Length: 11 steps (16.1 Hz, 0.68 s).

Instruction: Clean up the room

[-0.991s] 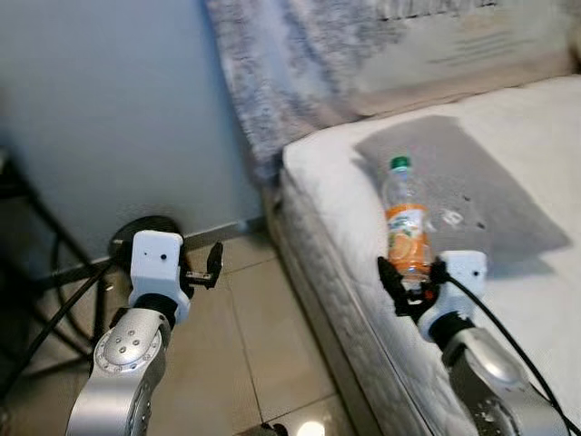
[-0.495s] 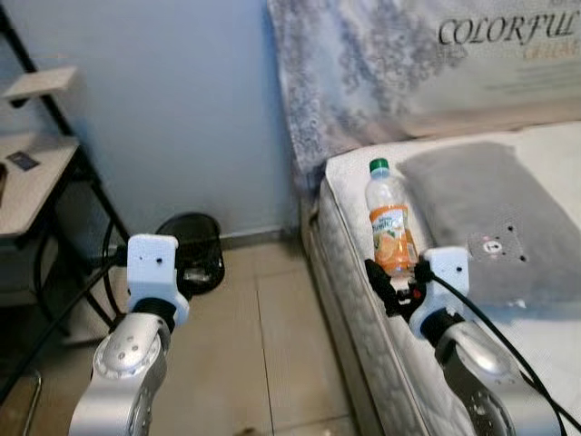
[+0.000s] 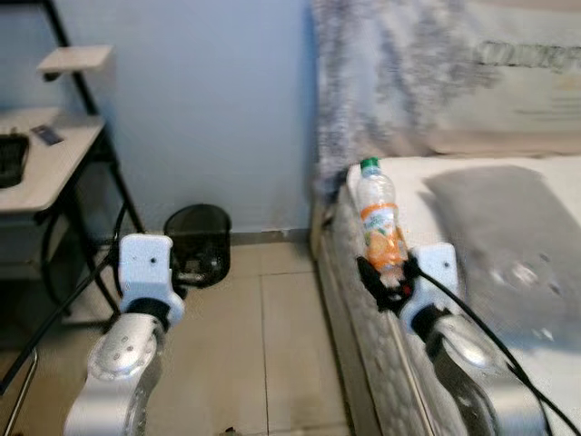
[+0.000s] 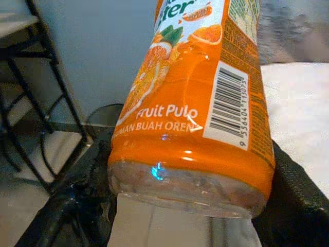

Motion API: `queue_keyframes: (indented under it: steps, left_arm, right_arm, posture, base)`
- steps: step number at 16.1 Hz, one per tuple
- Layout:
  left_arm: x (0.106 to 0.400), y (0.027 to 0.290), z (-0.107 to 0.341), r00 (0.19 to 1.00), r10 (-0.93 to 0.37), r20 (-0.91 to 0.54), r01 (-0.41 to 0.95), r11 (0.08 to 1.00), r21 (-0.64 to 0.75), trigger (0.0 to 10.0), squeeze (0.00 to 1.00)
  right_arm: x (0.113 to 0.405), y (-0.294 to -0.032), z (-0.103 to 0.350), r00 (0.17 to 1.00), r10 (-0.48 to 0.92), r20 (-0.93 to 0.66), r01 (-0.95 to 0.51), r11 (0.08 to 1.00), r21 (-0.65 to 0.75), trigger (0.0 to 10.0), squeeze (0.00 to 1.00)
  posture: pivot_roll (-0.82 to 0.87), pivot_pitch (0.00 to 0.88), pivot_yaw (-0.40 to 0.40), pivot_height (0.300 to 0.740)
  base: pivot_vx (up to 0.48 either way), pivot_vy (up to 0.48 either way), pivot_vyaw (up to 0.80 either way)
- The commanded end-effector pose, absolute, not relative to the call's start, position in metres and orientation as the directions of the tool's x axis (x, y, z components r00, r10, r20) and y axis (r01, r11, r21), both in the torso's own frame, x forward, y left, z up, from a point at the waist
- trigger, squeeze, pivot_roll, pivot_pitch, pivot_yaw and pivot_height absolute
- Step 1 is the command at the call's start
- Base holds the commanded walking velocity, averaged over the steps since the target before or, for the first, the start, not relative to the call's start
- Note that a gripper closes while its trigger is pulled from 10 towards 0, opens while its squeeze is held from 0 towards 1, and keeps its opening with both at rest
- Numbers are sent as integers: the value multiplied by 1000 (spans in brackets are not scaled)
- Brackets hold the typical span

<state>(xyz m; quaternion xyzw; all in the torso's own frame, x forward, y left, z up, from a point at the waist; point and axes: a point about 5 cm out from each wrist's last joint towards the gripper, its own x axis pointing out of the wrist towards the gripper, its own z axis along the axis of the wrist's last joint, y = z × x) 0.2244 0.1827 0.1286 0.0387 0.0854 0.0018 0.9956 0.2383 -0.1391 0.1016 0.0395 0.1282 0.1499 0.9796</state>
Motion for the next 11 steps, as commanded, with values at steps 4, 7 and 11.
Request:
queue_keyframes:
  steps: [4,7,11]
  left_arm:
    - [226,179,133,988,-4,-153,16,997,78,10000,0]
    - [226,179,133,988,1,-153,11,997,73,10000,0]
    - [226,178,134,988,0,-153,10,998,66,10000,0]
  right_arm:
    - [241,-148,101,952,198,-234,-211,977,-29,10000,0]
    - [241,-144,101,930,280,-238,-290,957,-8,10000,0]
    - [244,-143,102,932,279,-230,-285,958,7,10000,0]
  posture:
    - [100,0,-8,740]
    - [106,0,-15,740]
    - [106,0,-16,740]
  base:
    - [356,0,0]
    - [366,0,0]
    - [371,0,662]
